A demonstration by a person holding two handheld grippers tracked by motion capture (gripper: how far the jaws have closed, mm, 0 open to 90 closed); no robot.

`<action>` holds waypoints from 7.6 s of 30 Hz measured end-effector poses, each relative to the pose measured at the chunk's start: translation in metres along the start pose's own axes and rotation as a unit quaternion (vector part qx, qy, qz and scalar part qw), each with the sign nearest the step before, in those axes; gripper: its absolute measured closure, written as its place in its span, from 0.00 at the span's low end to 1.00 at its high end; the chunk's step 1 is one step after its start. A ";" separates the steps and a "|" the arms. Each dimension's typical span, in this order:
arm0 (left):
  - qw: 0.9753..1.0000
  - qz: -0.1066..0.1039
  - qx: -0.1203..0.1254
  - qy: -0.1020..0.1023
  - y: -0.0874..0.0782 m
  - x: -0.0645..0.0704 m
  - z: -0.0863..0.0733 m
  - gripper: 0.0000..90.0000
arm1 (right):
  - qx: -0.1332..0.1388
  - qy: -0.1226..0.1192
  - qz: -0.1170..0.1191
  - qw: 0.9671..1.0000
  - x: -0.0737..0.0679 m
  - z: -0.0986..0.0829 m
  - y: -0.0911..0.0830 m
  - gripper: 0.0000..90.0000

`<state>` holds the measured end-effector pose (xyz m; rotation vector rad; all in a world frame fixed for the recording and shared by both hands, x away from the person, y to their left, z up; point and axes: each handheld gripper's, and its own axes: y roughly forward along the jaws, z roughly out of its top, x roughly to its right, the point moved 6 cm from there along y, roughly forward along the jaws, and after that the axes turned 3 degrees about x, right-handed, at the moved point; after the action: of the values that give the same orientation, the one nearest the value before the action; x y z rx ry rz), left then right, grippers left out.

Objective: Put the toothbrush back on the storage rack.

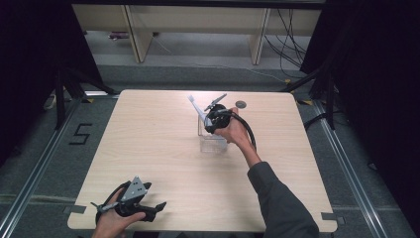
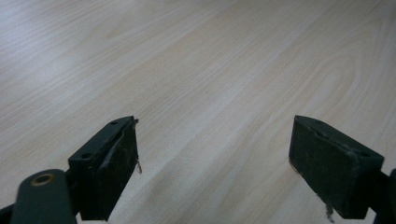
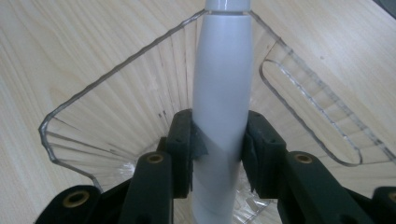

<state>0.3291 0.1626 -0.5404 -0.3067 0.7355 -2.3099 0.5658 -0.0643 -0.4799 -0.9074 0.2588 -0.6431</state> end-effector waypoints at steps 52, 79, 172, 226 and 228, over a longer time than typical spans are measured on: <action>1.000 0.000 -0.006 0.005 0.001 0.000 -0.001 0.17 | 0.108 0.036 -0.016 0.993 -0.001 -0.024 -0.087 0.41; 1.000 0.004 -0.002 0.006 0.002 -0.001 -0.001 0.17 | 0.128 0.047 -0.021 0.990 -0.001 -0.051 -0.108 0.35; 1.000 0.007 0.001 0.001 0.001 0.000 0.000 0.17 | 0.159 0.093 0.001 0.983 -0.040 -0.162 -0.112 0.19; 1.000 0.010 0.000 0.009 0.001 -0.001 0.000 0.17 | 0.138 0.123 -0.010 0.983 -0.065 -0.221 -0.119 0.18; 1.000 0.007 0.004 0.005 0.001 0.000 0.000 0.17 | 0.141 0.121 -0.010 0.982 -0.064 -0.222 -0.119 0.18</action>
<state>0.3292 0.1618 -0.5406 -0.2850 0.7314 -2.3032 0.3629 -0.2215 -0.5221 -0.5593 0.3658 -0.7877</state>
